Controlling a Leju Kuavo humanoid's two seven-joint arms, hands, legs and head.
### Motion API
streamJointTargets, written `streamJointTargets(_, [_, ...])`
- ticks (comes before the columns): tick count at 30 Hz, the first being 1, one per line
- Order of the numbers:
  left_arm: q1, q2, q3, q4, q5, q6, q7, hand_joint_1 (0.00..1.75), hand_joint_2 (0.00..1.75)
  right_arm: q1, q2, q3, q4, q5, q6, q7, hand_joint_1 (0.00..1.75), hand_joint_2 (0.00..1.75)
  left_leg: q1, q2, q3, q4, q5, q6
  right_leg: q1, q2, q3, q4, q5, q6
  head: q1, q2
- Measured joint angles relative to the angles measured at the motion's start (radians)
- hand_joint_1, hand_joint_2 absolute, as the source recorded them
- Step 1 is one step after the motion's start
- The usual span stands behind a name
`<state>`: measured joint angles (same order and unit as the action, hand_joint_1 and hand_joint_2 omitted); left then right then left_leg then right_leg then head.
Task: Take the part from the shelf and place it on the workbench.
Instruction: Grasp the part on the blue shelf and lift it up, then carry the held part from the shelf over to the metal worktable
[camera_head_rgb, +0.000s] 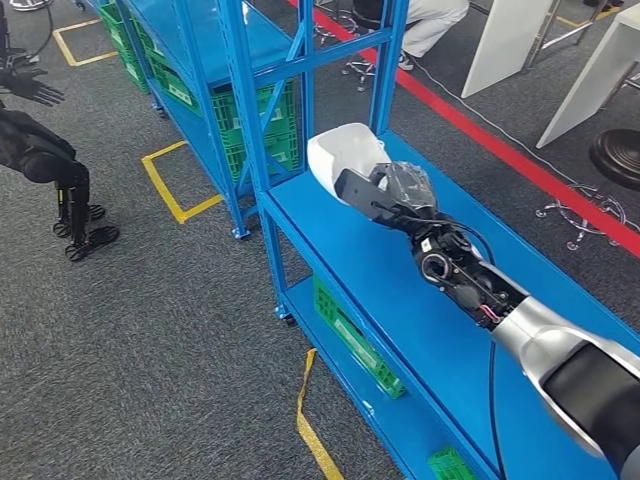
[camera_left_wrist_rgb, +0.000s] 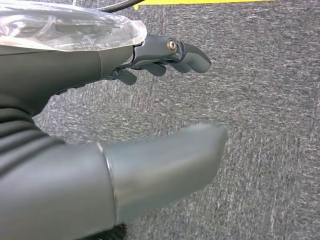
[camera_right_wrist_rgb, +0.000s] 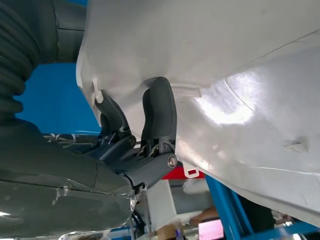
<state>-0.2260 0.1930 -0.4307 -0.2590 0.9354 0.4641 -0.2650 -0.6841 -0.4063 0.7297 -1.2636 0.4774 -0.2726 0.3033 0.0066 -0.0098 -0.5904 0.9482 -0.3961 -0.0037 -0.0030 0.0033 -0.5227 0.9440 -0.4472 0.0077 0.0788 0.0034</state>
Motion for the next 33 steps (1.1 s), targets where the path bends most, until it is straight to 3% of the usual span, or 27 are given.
streamJointTargets(16, [0.016, -0.001, 0.01, 0.0, 0.034, -0.022, -0.056, 0.0, 1.75, 0.201, 0.016, -0.117, -0.422, -0.133, -0.097, -0.063, 1.75, 1.75, 0.0, 0.0, 0.0, -0.001, 0.0, 0.0, 0.0, 0.0, 0.0, 0.0, -0.001, 0.0, 0.0, 0.0])
streamJointTargets(33, [0.015, -0.002, 0.01, 0.0, 0.034, -0.027, -0.059, 0.0, 1.75, 0.247, 0.022, -0.155, -0.577, -0.172, -0.092, -0.085, 1.75, 1.75, 0.0, 0.0, 0.0, -0.001, 0.0, 0.0, 0.0, 0.0, 0.0, 0.0, -0.001, 0.0, 0.0, 0.0])
